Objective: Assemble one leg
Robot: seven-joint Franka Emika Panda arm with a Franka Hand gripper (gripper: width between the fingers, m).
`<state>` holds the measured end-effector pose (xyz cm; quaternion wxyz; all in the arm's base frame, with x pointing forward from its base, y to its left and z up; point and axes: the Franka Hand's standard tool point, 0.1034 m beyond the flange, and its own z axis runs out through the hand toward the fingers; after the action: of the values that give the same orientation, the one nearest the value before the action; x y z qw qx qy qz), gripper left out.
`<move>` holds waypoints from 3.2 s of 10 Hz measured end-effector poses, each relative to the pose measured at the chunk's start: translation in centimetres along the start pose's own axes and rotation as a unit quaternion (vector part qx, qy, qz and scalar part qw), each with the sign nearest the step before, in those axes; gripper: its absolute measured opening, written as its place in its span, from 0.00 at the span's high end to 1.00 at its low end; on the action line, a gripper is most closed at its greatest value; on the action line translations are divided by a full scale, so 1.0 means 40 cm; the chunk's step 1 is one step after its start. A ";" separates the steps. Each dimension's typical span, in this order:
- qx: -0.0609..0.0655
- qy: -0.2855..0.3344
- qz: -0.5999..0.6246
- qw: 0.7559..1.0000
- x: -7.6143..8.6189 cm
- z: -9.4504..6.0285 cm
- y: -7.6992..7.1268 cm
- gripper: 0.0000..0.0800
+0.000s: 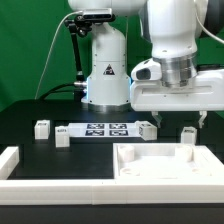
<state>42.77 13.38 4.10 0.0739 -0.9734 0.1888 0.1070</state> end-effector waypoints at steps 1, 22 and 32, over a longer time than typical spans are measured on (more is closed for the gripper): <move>-0.005 -0.064 -0.003 0.998 -0.004 -0.001 0.007 0.19; -0.051 -0.428 -0.018 0.902 -0.039 0.101 -0.036 0.34; -0.042 -0.455 -0.026 0.889 -0.034 -0.035 -0.013 0.64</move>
Offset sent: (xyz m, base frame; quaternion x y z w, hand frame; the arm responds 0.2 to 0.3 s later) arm 0.0009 0.0134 0.0017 0.0027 -0.2191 -0.0055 0.9757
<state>42.00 14.08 5.83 0.1132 -0.8250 0.1044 0.5438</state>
